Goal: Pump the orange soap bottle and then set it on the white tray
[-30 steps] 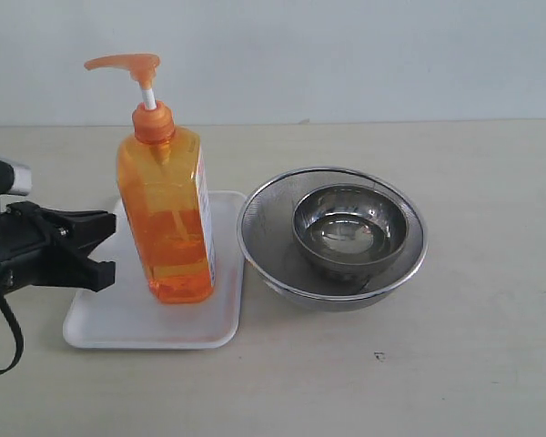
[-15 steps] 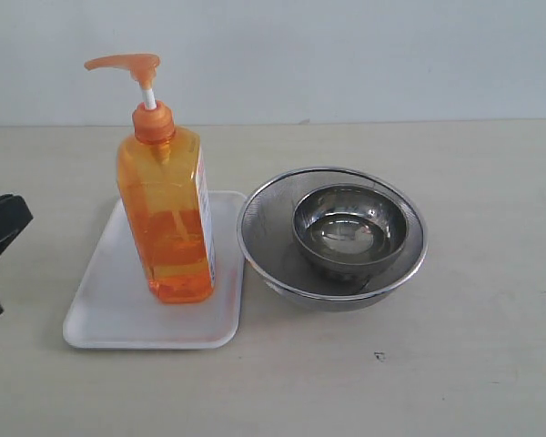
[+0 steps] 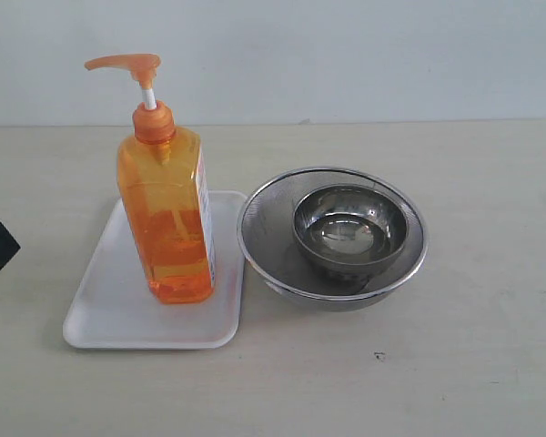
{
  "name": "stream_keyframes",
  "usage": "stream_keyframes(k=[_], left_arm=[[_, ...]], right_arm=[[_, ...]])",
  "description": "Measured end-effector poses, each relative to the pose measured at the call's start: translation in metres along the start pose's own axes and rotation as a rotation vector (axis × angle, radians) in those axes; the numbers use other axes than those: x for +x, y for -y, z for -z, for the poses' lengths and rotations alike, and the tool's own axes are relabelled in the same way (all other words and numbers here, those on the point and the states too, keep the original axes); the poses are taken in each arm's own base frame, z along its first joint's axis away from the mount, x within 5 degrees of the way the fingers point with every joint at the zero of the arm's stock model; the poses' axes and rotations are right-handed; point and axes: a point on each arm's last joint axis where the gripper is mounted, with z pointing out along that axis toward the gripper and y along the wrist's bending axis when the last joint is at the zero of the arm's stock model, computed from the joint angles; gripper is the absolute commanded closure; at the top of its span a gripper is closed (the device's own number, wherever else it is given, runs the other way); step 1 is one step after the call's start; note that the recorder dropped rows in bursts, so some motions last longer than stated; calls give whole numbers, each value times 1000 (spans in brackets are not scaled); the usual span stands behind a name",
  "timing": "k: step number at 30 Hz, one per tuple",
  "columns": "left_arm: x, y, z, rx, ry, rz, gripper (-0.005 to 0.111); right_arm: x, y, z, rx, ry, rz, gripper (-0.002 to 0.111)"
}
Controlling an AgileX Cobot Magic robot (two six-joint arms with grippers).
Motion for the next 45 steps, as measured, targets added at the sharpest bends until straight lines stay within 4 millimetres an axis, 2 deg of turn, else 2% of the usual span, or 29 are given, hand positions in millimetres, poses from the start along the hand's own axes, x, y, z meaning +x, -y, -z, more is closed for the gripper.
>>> stream_keyframes(k=[14, 25, 32, 37, 45], left_arm=[[-7, 8, 9, 23, 66, -124, 102], [-8, -6, 41, -286, 84, -219, 102], [-8, -9, 55, -377, 134, -184, 102], [-3, -18, 58, -473, 87, -95, 102], [15, -37, 71, -726, -46, 116, 102]], right_arm=[[0, 0, 0, 0, 0, 0, 108], [0, 0, 0, 0, 0, 0, 108], [0, 0, 0, 0, 0, 0, 108], [0, 0, 0, -4, -1, -10, 108], [0, -1, 0, -7, -1, -18, 108]])
